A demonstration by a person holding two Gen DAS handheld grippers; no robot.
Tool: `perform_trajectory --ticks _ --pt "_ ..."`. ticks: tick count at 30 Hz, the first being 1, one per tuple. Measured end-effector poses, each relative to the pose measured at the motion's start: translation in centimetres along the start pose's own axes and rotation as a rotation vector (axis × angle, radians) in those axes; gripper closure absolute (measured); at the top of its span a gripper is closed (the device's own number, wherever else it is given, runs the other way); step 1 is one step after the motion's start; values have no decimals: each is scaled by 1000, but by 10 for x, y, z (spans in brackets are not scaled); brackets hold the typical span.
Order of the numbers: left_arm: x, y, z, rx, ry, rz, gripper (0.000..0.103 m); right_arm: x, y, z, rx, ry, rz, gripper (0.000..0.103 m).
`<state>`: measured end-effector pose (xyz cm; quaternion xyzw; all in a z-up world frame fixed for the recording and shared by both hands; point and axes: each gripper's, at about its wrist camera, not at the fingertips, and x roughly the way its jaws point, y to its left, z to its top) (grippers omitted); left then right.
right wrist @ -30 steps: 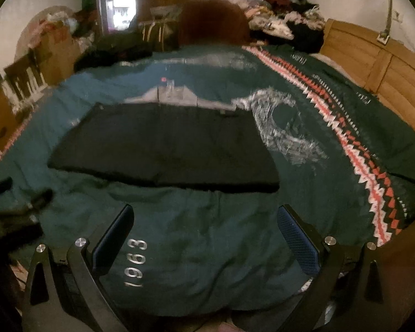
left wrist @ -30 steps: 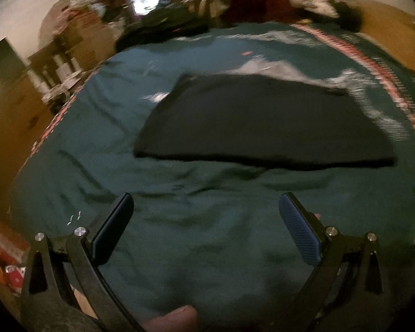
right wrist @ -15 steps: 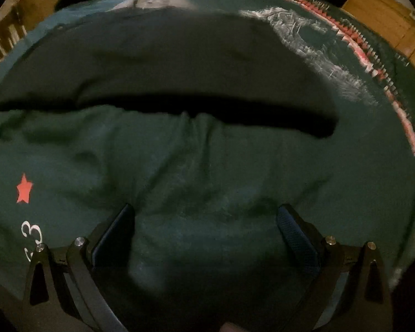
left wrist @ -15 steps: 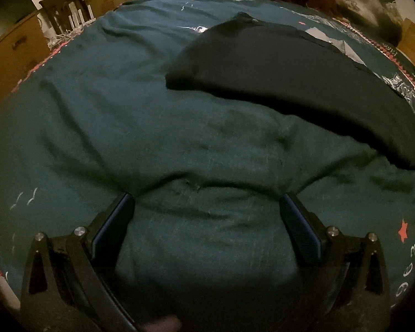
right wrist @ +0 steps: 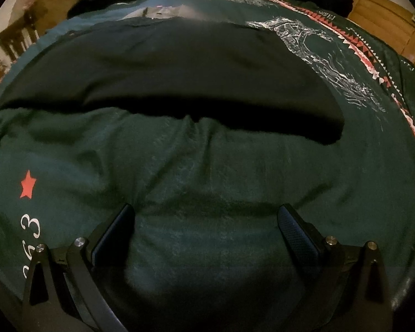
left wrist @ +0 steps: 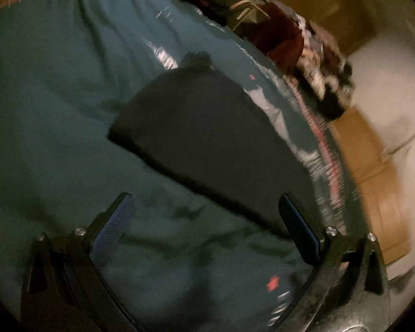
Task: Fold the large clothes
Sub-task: 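Lower both grippers onto the folded black shirt's edge and grasp it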
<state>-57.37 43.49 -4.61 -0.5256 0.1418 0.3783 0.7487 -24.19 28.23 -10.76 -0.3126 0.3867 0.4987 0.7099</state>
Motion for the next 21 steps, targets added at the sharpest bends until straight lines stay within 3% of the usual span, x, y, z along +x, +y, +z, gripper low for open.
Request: perform_trajectory --ticks 2,4,12,19,21 --pt "12 24 6 -118 15 -67 1 -1 2 -2 -3 -12 -1 0" --pt "16 32 11 -160 9 -98 1 -1 2 -2 -5 -15 -1 0" --pt "23 22 26 -191 3 -121 2 0 3 0 -3 -11 -5 0" --pt "32 16 33 -176 -24 -89 2 0 5 1 7 -10 -12 0" --pt "34 8 36 -138 -43 -62 13 0 5 1 3 -9 -12 0"
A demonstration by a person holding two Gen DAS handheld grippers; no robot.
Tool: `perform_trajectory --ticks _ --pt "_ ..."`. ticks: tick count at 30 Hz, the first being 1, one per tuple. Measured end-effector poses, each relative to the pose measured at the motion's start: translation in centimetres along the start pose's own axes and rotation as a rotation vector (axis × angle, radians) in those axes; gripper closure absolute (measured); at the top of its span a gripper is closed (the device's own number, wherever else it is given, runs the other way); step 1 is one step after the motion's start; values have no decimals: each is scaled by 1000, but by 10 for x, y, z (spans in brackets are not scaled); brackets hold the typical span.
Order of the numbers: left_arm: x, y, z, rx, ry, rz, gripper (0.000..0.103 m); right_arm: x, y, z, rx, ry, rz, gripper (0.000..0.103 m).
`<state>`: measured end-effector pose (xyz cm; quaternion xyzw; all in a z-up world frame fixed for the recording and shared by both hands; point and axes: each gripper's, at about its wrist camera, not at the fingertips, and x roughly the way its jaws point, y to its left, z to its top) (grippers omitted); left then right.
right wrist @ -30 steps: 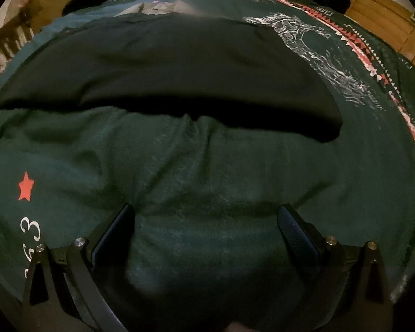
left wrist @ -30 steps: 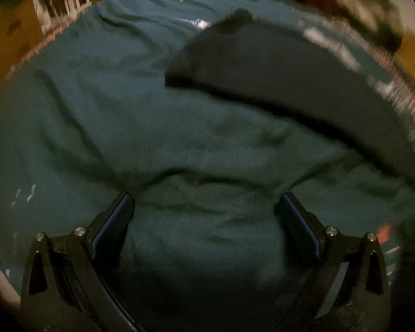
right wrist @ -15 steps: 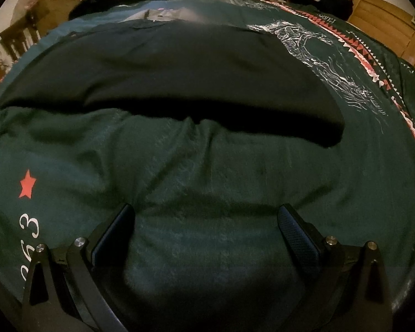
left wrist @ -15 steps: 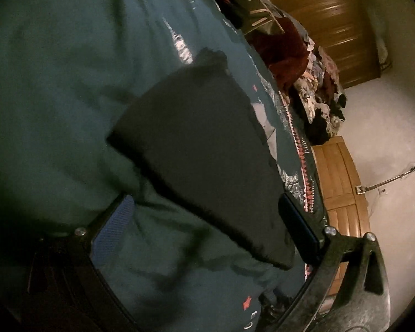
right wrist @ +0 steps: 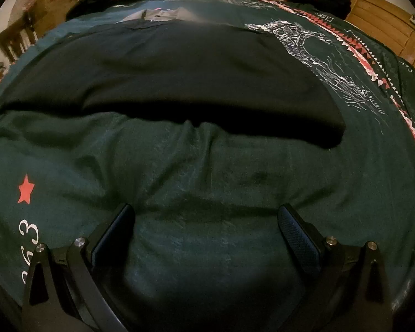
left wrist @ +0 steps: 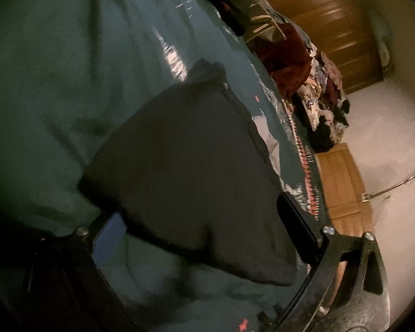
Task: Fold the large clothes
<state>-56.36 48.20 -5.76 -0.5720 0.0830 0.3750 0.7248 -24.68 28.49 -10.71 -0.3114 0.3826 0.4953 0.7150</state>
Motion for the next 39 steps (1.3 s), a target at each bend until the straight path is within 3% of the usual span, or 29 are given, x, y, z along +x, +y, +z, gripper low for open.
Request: perform_trajectory --ticks 1,2,4,6,8,12,13,15,16,17,22,27,31,34,39 --pt "0 -4 0 22 -8 0 21 0 0 1 -2 3 1 0" --pt "1 -8 -1 40 -14 6 37 0 -1 1 -2 6 3 0" --pt "2 -6 -3 52 -33 36 45 -1 -1 2 -4 17 8 0" --pt "6 3 -5 44 -29 59 64 -1 -1 4 -7 29 11 0" --pt "10 12 -4 42 -32 80 74 -1 -1 5 -11 39 11 0" --pt "11 17 0 24 -76 70 75 -8 -2 9 -23 66 15 3" --pt "12 14 0 36 -83 79 74 -14 -2 11 -25 67 24 8" --pt "15 6 1 84 -85 107 76 -28 -2 16 -26 59 41 9" --pt "15 0 0 114 -90 133 81 -37 -2 21 -23 48 57 9" --pt "14 -7 -1 149 -99 158 96 -47 0 27 -20 34 76 9" --pt "-2 -64 -23 436 -195 239 98 -83 18 97 -8 -53 230 7" --pt "3 -102 -43 660 -259 302 98 -72 83 211 -104 -72 415 3" --pt "16 -118 -55 797 -276 344 98 -38 168 290 -253 42 531 3" --pt "25 -127 -65 875 -270 347 97 -13 216 317 -307 167 580 3" --pt "35 -127 -65 911 -247 331 97 33 260 327 -376 305 505 4"
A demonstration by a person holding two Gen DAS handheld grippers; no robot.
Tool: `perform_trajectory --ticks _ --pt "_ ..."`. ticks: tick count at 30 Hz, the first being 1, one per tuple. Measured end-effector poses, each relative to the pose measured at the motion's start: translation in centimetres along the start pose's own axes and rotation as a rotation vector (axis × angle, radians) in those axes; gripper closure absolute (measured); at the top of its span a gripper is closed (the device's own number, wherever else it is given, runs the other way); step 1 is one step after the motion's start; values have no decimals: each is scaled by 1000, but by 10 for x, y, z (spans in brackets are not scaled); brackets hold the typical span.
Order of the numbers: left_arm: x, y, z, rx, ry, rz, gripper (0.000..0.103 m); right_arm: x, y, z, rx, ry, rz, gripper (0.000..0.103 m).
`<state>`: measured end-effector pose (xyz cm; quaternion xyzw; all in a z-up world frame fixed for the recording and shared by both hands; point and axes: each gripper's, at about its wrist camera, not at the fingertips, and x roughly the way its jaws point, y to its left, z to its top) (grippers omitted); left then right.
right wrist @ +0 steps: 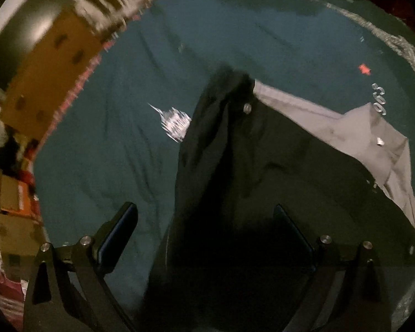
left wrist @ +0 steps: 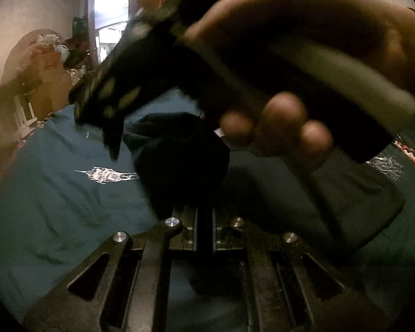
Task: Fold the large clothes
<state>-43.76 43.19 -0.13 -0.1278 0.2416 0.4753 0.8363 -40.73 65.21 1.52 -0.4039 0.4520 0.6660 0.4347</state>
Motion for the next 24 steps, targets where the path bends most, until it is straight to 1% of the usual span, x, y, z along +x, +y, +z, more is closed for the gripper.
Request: perform_trajectory --ticks 1,2,3,4,5,6,7,8,10,11,12,13,15,17,19,21,24 --pt "3 2 0 -4 6 -3 97 8 1 2 -10 24 -13 6" --pt "4 4 1 -4 9 -6 98 18 -1 3 -22 52 -38 19" --pt "5 5 1 -1 12 -11 98 27 -5 2 -29 72 -60 34" --pt "3 4 2 7 10 -16 98 32 -9 1 -26 85 -48 57" --pt "1 2 3 17 6 -26 98 32 -16 -1 1 77 -6 68" --pt "-2 -1 4 28 1 -37 98 29 -20 -4 11 64 6 74" --pt "-8 -7 6 47 -10 -53 98 20 -23 -9 13 39 22 91" --pt "-10 -15 9 60 -20 -72 98 11 -26 -15 17 8 28 94" --pt "-17 -34 14 98 -39 -124 98 -20 -38 -35 43 -80 55 96" --pt "-20 -46 16 122 -48 -156 98 -40 -53 -54 76 -137 81 96" --pt "-22 -62 19 149 -54 -200 98 -52 -61 -66 97 -169 90 96" --pt "-22 -76 20 172 -55 -235 98 -71 -83 -88 150 -219 106 96" --pt "-23 -104 20 226 -52 -298 98 -100 -119 -125 246 -289 127 96" --pt "-18 -137 20 281 -36 -361 98 -117 -157 -161 323 -323 130 96" --pt "-9 -161 19 312 -4 -410 97 -124 -198 -199 416 -340 141 96" --pt "3 -183 16 337 32 -443 97 -122 -230 -226 482 -338 158 96" --pt "16 -205 15 353 67 -467 97 -113 -270 -254 549 -333 183 96"
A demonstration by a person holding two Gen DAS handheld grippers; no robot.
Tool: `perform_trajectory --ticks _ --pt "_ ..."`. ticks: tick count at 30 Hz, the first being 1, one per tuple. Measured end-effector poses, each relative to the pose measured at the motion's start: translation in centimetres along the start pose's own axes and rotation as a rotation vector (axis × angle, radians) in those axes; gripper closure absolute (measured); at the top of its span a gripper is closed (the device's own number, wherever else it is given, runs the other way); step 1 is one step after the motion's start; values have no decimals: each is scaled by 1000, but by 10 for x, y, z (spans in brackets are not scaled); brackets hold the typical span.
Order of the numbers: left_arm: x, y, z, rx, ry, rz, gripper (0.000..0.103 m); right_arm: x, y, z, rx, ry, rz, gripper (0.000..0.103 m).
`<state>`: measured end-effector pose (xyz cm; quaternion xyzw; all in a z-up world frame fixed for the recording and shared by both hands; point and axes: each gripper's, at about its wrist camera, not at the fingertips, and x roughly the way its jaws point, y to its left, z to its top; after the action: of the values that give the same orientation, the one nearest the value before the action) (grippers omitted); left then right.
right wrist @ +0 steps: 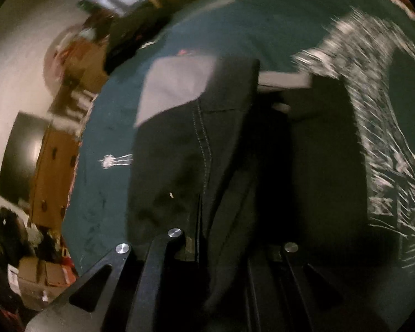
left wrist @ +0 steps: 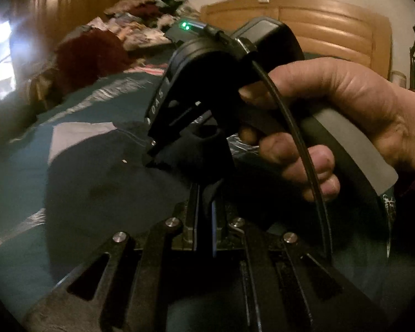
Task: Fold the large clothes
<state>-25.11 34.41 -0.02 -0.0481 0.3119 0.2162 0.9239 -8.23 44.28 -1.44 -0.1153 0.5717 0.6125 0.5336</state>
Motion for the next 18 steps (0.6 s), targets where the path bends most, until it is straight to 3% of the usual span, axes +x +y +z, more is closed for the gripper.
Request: perform_trajectory --ticks 3,6,9,13,18 --pt "4 -12 10 23 -12 -9 97 -9 -35 1 47 -19 28 96" --pt "11 -16 9 34 -22 -20 97 -22 -44 -2 30 -50 48 96" --pt "31 -17 -3 51 42 -37 97 -29 -64 -7 34 -60 51 96" --pt "50 -24 -13 65 138 -56 96 -20 -110 -29 139 -34 57 96" --pt "40 -25 -1 44 118 -59 96 -13 -123 -28 139 -29 44 96"
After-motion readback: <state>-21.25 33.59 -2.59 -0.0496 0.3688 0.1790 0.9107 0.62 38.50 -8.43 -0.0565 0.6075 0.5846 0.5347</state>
